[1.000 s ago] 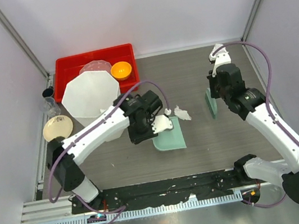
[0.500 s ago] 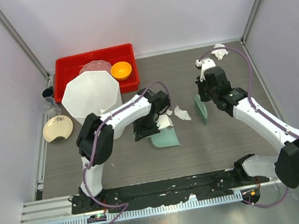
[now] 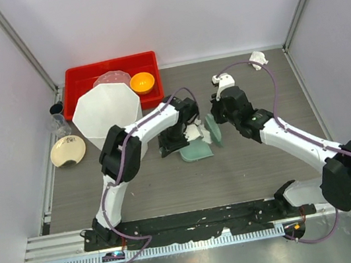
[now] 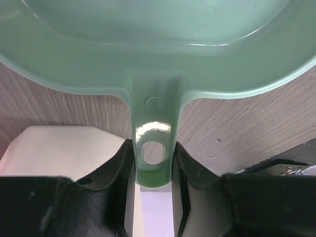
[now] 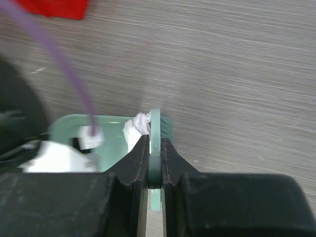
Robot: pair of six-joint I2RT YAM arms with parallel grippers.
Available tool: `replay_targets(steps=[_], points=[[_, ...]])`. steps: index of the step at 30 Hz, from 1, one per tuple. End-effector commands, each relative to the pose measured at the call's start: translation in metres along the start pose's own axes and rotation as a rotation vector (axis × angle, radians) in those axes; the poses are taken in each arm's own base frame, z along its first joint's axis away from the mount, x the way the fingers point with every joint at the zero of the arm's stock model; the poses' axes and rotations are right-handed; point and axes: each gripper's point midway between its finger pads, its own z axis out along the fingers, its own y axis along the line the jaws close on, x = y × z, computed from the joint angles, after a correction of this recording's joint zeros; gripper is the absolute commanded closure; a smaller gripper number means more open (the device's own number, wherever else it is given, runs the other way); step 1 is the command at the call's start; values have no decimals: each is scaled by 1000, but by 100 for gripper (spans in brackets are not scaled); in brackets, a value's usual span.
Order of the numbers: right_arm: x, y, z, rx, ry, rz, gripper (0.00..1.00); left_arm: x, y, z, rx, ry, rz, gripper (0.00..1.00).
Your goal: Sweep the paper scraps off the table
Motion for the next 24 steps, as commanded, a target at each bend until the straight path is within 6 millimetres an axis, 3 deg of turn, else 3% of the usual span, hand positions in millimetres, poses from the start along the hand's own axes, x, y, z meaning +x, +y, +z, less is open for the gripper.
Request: replay_targets(steps=[1, 3, 5, 9, 11, 15, 17, 19, 20, 21, 24], points=[[-28, 70, -8, -247, -79, 137, 99, -7, -1, 4, 56, -10, -17, 100], [-45, 80, -21, -308, -129, 194, 99, -7, 3, 7, 62, -25, -34, 100], [-55, 72, -29, -278, -171, 200, 99, -8, 8, 8, 63, -56, -52, 100], [-63, 39, -48, -134, -208, 139, 99, -14, 6, 2, 74, -164, -54, 100], [-73, 25, -58, -66, -226, 118, 99, -22, 8, -11, 51, -240, -53, 100], [-95, -2, -95, 32, -278, 53, 99, -31, 4, -33, 38, -360, -54, 100], [-122, -15, -129, 66, -371, 67, 99, -33, 1, -54, 33, -423, -57, 100], [-134, -47, -162, 202, -429, 83, 99, -30, 1, -70, 23, -443, -74, 100], [-147, -64, -184, 277, -466, 104, 99, -32, 3, -90, 7, -483, -83, 100], [-143, -88, -200, 408, -460, 110, 99, -28, 0, -100, 14, -485, -91, 100], [-149, -118, -244, 531, -519, 117, 99, -25, -2, -144, -16, -572, -105, 100]])
